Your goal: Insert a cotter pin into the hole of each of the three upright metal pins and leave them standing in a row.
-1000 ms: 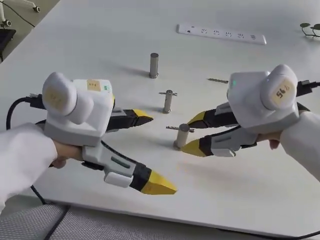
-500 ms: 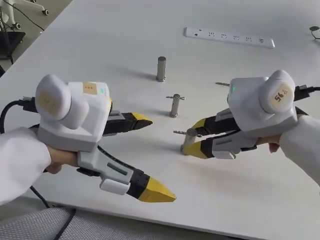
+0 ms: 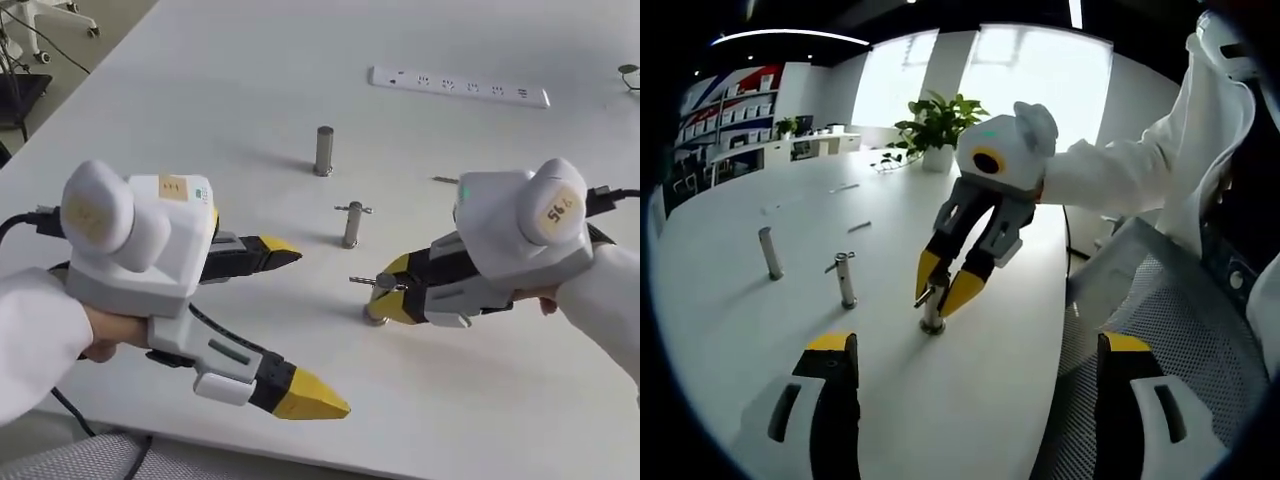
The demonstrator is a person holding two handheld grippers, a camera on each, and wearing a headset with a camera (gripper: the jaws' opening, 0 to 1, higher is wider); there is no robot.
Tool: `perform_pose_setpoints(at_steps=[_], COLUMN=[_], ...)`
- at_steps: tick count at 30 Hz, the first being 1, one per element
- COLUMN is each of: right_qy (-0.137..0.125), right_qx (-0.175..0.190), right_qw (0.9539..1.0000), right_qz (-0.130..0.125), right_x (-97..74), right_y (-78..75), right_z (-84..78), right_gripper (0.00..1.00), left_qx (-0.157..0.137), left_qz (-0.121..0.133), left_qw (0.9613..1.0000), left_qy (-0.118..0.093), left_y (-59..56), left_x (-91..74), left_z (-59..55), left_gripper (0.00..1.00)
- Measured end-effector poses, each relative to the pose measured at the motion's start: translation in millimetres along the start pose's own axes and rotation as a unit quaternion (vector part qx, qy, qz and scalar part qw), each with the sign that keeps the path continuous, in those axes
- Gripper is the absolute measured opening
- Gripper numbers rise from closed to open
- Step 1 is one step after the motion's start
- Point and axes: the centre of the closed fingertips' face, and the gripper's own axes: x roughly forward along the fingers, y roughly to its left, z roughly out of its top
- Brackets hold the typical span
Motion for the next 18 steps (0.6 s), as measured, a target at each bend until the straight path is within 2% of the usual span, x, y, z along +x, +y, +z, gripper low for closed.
perform_pose_setpoints(at_steps=[4, 10, 11, 12, 14, 18], right_qy=[0.001, -0.011, -0.005, 0.000, 0.006, 0.000], right_qx=[0.005, 0.004, 0.005, 0.003, 0.000, 0.001], right_qw=[1.0000, 0.9998, 0.9998, 0.9997, 0.9995, 0.9993], right_qz=[0.000, -0.017, -0.020, -0.023, -0.032, -0.036], right_x=[-2.6, -20.1, -20.1, -21.1, -25.8, -32.9], right_y=[-5.5, -33.8, -47.5, -54.1, -62.6, -74.5], right_z=[-0.6, 4.4, -3.1, -7.4, -11.1, -15.5], right_gripper=[0.08, 0.08, 0.08, 0.08, 0.08, 0.08], left_qx=[0.000, -0.006, -0.013, -0.019, -0.020, -0.028], left_qz=[0.001, 0.006, 0.006, 0.007, 0.009, 0.007], left_qw=[1.0000, 0.9999, 0.9998, 0.9997, 0.9996, 0.9995], left_qy=[0.005, 0.013, 0.015, 0.014, 0.016, 0.014], left_y=[1.2, 4.0, 5.1, 5.3, 5.2, 2.8], left_x=[-1.1, -2.8, -2.2, -2.0, -1.5, -1.0], left_z=[-2.5, -5.7, -6.9, -7.5, -9.1, -9.8], left_gripper=[0.99, 0.99, 0.99, 0.99, 0.99, 0.99])
